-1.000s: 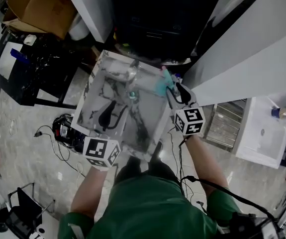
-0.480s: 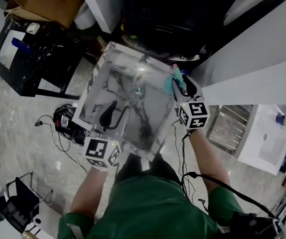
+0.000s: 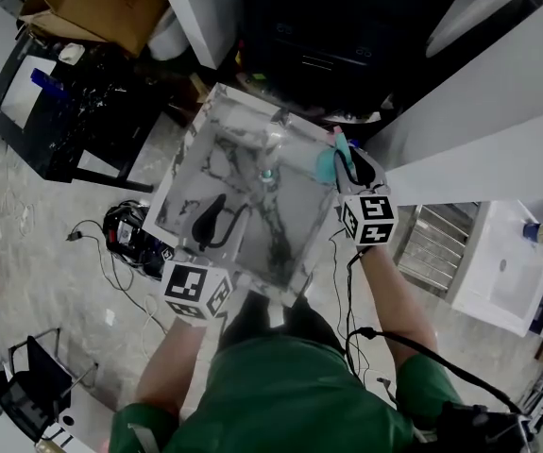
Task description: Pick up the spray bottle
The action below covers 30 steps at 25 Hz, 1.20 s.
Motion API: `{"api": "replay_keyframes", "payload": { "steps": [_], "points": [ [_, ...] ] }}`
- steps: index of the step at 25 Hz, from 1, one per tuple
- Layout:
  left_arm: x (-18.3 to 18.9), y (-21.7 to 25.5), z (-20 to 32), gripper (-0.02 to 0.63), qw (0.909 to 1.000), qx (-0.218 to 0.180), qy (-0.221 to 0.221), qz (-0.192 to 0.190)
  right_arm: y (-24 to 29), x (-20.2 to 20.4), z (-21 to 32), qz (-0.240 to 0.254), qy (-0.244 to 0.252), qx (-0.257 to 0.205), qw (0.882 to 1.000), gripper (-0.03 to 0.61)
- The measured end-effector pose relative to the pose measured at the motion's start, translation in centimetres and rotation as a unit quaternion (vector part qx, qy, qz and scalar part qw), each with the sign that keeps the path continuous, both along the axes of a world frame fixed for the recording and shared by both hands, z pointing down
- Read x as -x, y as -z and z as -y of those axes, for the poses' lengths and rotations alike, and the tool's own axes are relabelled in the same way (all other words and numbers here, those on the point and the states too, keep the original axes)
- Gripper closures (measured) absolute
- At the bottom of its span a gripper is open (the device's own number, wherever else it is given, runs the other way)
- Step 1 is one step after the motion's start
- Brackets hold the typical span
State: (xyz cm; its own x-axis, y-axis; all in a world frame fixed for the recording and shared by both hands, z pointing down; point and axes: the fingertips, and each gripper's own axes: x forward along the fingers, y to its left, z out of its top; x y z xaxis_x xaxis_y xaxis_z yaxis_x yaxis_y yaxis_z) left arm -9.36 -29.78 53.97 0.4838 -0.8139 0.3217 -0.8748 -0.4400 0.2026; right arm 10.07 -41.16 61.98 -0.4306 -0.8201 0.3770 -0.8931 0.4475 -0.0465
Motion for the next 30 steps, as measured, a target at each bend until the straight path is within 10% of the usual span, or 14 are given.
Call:
{"api": "replay_keyframes", "payload": {
  "steps": [30],
  "points": [
    [-0.9, 5.7, -3.5, 0.453, 0.9986, -0.05, -0.005, -0.015, 10.7, 0.2, -7.0, 0.015, 0.027, -0.057, 0.998, 0.489]
  ]
}}
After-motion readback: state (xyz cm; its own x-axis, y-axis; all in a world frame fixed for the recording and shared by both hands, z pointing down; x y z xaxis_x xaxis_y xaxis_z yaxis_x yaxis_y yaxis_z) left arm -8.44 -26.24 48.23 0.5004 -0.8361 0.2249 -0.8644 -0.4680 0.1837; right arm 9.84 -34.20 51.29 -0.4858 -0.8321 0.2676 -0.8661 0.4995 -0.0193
